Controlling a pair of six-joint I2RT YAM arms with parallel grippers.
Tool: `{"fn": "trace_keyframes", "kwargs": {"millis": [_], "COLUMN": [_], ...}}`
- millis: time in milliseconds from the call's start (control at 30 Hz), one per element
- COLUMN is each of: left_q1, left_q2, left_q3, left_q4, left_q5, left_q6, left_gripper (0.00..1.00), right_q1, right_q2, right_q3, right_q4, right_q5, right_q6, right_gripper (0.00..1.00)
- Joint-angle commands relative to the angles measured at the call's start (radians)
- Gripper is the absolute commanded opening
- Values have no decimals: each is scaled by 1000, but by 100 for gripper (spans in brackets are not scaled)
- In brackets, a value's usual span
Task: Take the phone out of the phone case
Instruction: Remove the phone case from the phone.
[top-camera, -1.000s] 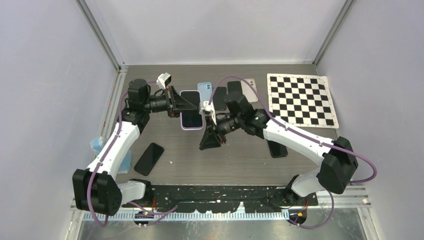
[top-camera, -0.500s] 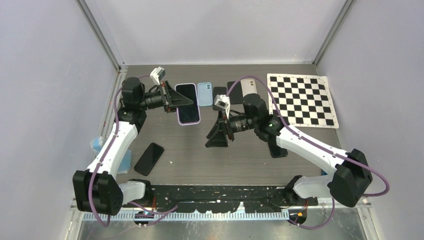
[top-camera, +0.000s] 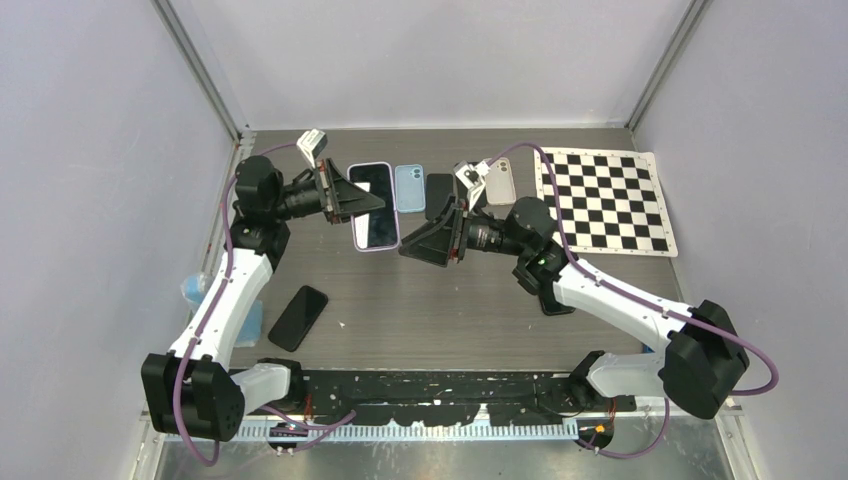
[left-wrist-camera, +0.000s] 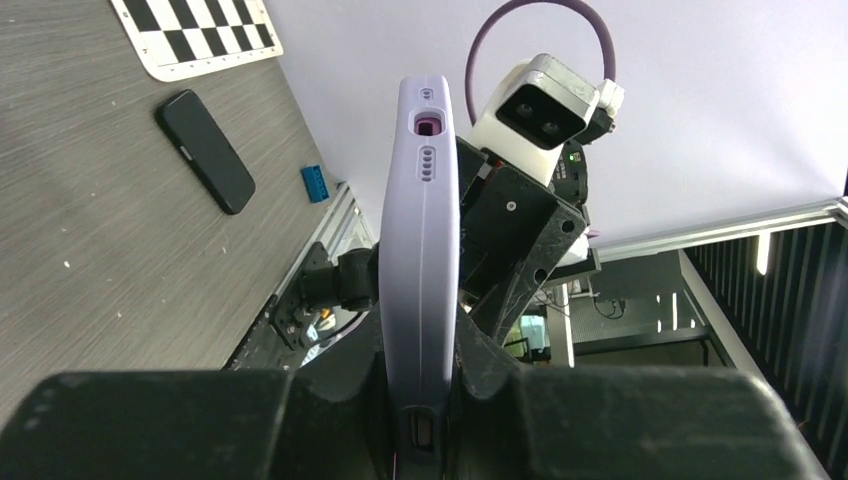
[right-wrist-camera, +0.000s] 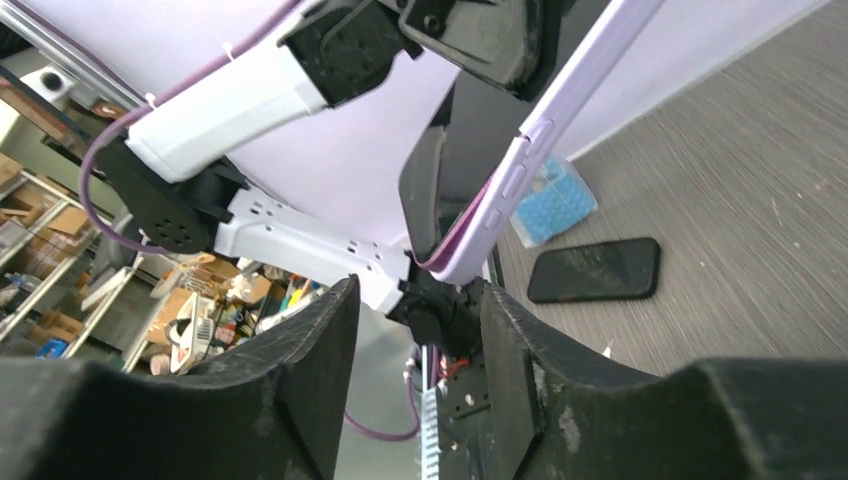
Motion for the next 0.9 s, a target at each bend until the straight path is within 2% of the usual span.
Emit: {"fn": "trace_keyframes", "kwargs": {"millis": [0, 167, 433, 500, 700, 867], "left_q1": [3, 2, 3, 3, 2, -1], "left_q2": [-29, -27, -21, -20, -31, -41], "left_q3": [13, 0, -30, -32, -42, -59], "left_q4": [155, 165, 213, 219, 237, 270], "left_q5": [20, -24, -38, -36, -32, -6], "left_q6": [-117, -156, -226, -236, -252, -250], "left_gripper": [0, 0, 0, 0, 0, 0], "right_q1": [13, 14, 15, 15, 15, 15], "right_q2": [13, 39, 46, 55, 80, 105], "right_q3": [17, 8, 4, 11, 39, 64], "right_q4": [153, 210, 202, 202, 141, 111], "right_q5": [50, 45, 70, 70, 139, 201], "right_q6": [32, 17, -26, -30, -31, 5], "right_gripper": [48, 40, 29, 22, 16, 16]}}
